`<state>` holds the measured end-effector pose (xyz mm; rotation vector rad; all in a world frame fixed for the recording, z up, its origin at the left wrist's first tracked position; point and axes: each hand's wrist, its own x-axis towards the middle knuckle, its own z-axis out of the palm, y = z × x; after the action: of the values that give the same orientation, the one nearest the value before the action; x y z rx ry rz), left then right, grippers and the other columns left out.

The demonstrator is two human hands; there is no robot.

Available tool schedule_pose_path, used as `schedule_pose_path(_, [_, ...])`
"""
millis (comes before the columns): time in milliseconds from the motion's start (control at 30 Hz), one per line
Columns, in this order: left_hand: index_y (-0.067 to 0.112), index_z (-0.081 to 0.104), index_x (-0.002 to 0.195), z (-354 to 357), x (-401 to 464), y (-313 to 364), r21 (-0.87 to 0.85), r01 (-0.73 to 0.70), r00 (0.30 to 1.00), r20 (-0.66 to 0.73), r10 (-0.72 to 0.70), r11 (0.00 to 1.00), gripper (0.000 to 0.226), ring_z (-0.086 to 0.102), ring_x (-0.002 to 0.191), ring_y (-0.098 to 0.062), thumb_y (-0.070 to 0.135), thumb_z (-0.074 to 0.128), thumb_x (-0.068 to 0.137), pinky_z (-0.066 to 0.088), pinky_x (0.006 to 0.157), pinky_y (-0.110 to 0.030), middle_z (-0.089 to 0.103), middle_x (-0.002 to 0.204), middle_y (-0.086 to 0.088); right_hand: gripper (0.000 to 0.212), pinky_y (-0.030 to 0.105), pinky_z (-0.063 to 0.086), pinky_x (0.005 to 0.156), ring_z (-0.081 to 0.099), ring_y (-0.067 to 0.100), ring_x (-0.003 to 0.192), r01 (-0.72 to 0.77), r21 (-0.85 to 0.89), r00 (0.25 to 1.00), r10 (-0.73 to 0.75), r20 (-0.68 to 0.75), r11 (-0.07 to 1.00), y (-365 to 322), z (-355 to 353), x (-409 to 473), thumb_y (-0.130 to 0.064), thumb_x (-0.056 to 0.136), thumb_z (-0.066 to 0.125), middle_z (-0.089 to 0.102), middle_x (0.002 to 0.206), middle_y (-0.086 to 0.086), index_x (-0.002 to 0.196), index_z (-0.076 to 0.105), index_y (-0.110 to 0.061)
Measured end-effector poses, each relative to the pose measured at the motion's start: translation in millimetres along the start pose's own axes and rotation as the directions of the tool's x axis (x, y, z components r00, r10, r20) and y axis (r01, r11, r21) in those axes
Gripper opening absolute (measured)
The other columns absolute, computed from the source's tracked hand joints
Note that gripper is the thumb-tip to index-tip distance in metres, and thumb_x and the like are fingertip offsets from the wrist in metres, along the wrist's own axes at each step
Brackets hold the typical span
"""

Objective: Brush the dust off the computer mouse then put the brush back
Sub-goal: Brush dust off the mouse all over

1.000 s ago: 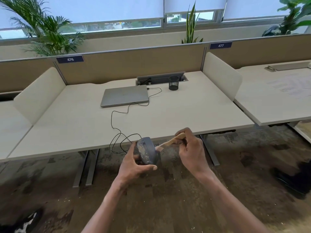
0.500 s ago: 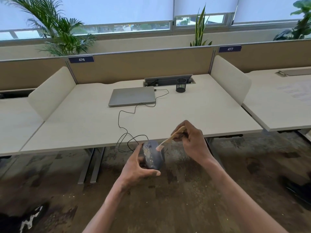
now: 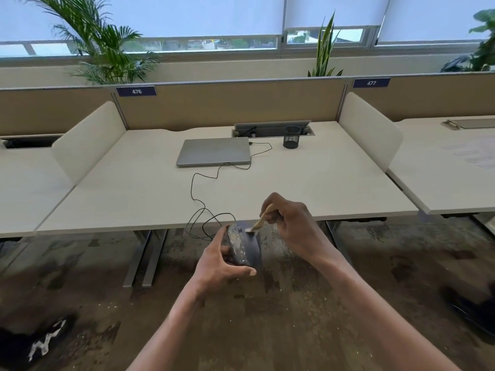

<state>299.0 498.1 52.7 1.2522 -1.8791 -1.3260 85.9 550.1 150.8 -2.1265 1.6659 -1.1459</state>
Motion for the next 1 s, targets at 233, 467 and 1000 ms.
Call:
schedule_pose_path(233, [0.036,0.027,0.152,0.4,3.1,0.7,-0.01,0.005,0.999,-0.042,-0.006,1.0,0.133,0.077,0.093,-0.011,0.048,0.101,0.043,0.062,0.09,-0.037,0.078,0.106,-0.001,0.025,0.016,0.054,0.067,0.068,0.009,0.083,0.055,-0.032,0.998,-0.054,0.018,0.998,-20.8,-5.3,-10.7,0.005,0.093,0.062,0.068,0.091,-0.002,0.105,0.058,-0.016])
schedule_pose_path(467, [0.034,0.031,0.151,1.7,6.3,-3.6,-0.05,0.007,0.995,-0.096,-0.012,0.999,0.127,0.076,0.093,-0.007,0.041,0.102,0.045,0.061,0.087,-0.031,0.077,0.108,0.001,0.027,0.019,0.052,0.064,0.063,0.004,0.079,0.04,-0.085,0.996,-0.033,0.079,0.996,-25.4,-1.6,-36.7,0.004,0.094,0.058,0.064,0.087,-0.01,0.103,0.056,-0.021])
schedule_pose_path(1000, [0.039,0.025,0.153,-1.0,9.6,0.9,-0.044,0.018,0.999,-0.049,-0.02,0.999,0.141,0.073,0.102,-0.013,0.06,0.098,0.034,0.059,0.095,-0.045,0.073,0.117,-0.002,0.035,0.025,0.056,0.069,0.068,0.006,0.085,-0.091,0.019,0.996,0.091,-0.01,0.996,-9.0,-8.4,-41.1,0.013,0.09,0.053,0.069,0.085,-0.004,0.1,0.061,-0.02])
